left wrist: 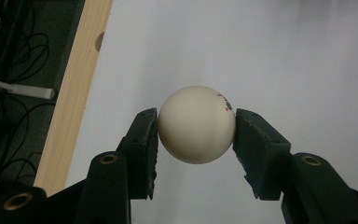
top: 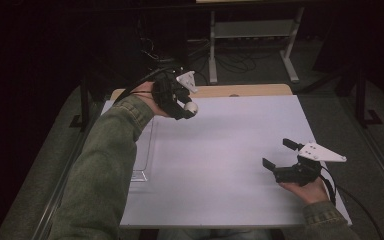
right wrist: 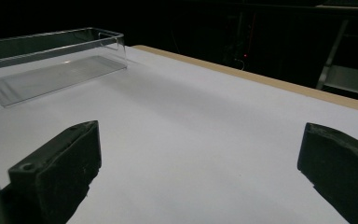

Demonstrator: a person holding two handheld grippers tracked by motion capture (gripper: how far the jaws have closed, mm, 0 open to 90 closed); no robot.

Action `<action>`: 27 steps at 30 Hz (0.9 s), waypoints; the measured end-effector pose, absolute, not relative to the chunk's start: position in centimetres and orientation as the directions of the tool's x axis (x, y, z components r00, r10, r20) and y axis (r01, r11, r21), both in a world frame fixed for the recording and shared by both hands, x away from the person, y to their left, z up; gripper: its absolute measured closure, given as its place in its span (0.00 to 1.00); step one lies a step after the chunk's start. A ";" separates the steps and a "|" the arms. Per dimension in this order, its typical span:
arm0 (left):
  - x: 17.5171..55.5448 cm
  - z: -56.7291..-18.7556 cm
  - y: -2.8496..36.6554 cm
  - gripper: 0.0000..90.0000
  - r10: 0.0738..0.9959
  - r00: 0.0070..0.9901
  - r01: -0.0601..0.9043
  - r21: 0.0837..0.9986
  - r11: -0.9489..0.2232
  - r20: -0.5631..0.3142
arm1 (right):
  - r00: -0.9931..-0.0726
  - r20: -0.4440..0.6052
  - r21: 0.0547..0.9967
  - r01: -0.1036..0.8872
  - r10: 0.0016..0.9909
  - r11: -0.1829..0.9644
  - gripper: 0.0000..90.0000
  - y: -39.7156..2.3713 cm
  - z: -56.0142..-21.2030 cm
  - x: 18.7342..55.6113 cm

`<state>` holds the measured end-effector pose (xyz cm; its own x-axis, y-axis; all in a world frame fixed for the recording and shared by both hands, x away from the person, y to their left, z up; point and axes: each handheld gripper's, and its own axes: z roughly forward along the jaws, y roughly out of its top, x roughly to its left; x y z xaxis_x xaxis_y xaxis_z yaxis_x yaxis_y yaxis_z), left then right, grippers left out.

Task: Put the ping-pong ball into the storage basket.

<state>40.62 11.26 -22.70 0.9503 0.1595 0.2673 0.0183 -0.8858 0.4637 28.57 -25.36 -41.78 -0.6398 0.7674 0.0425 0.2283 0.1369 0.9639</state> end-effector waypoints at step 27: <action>39.3 -22.5 15.9 0.56 0.208 0.941 0.080 0.422 -0.903 0.267 | -0.637 0.036 0.964 0.224 0.770 0.141 0.00 -25.4 -41.7 28.5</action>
<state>39.26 15.85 -22.53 0.9411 0.2078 0.2665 0.0799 -0.9030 0.4221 28.53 -25.35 -41.74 -0.6374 0.7697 0.0356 0.2238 0.1406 0.9644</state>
